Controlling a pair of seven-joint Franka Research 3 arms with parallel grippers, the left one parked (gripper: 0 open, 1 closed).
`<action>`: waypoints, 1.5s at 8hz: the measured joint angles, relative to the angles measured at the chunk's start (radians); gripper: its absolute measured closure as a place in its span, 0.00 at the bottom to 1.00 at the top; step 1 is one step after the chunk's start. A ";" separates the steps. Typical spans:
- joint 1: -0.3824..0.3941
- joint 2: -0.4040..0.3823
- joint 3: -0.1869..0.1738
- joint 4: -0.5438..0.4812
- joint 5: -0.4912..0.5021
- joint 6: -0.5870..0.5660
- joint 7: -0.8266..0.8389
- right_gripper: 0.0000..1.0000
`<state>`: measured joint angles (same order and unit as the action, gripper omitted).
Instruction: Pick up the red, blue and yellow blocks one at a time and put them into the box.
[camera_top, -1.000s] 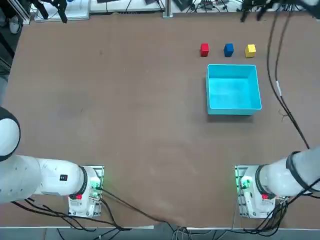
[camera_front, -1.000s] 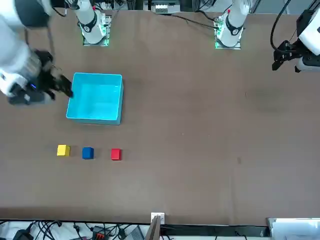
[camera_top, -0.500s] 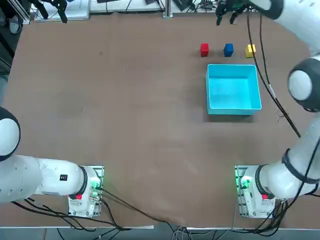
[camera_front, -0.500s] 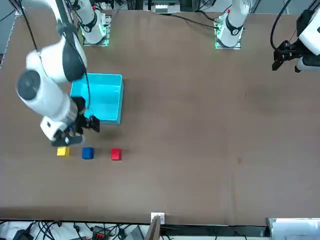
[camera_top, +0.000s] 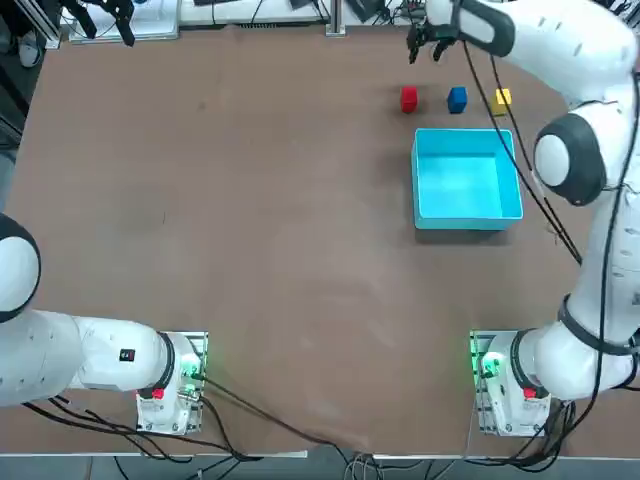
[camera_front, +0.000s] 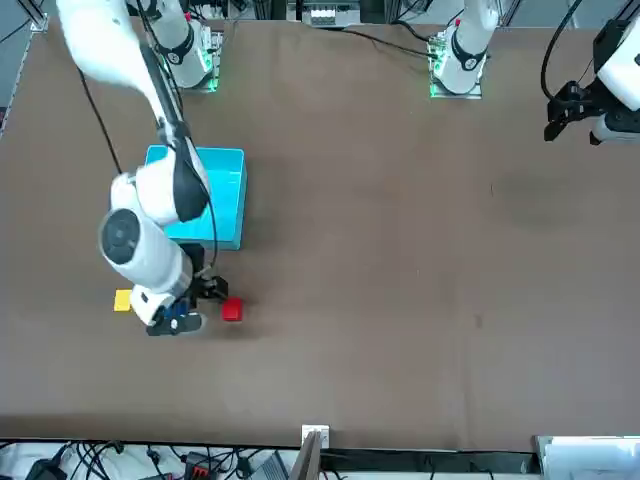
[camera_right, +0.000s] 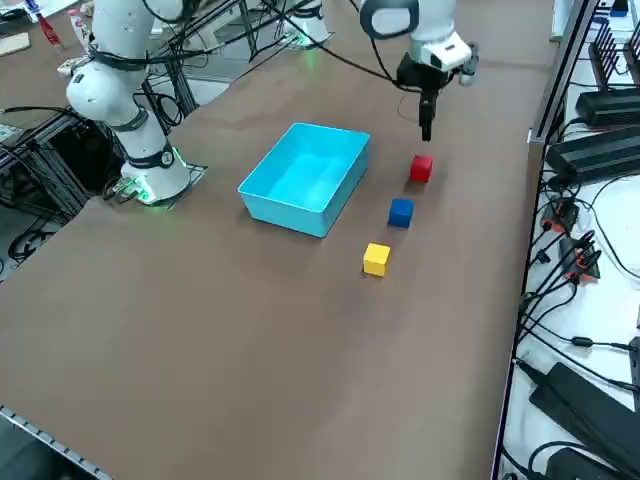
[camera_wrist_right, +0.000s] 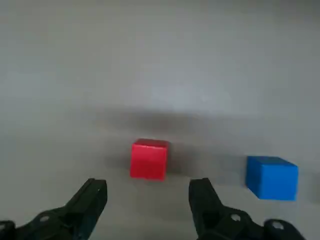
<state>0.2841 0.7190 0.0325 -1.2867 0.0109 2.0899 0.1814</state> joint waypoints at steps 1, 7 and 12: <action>0.014 0.030 -0.002 0.018 -0.013 0.006 0.018 0.00; 0.046 0.143 -0.014 0.058 -0.113 0.020 0.150 0.00; 0.050 0.162 -0.010 0.058 -0.105 0.052 0.189 0.00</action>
<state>0.3338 0.8813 0.0221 -1.2284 -0.0940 2.1424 0.3702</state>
